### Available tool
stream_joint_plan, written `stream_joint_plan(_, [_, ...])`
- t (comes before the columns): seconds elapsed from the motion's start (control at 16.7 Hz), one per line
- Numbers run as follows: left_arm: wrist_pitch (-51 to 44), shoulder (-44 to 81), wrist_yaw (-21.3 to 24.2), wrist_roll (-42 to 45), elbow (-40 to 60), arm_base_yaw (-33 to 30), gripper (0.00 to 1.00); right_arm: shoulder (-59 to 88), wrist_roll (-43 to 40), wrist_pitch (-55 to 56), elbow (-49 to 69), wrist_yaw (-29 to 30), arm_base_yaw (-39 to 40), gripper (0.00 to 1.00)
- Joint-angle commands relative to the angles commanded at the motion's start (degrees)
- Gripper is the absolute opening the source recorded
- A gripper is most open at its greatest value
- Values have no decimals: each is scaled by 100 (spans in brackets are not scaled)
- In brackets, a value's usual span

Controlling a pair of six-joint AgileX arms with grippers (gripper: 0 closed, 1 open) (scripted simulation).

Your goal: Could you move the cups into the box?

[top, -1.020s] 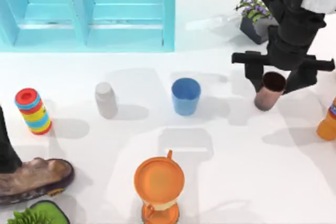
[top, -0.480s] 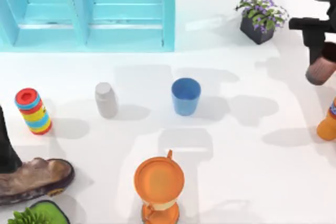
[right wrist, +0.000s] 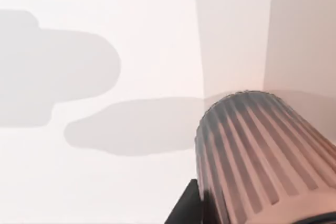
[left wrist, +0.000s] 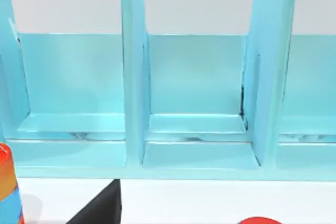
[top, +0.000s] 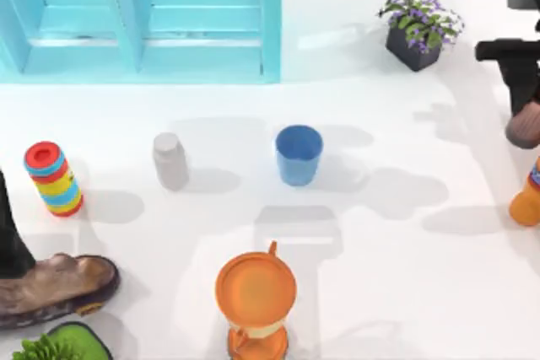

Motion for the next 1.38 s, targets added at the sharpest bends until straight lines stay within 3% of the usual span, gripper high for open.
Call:
stream_joint_plan(0.3, [0, 0, 0, 0, 0, 0, 100, -514, -602, 225, 238, 73, -599, 0])
stream_joint_plan(0.84, [0, 0, 0, 0, 0, 0, 100, -2659, -3469, 563, -348, 120, -3403, 0])
stream_joint_plan(1.38, [0, 0, 0, 0, 0, 0, 100, -2905, -4194, -261, -2416, 193, -4090, 0])
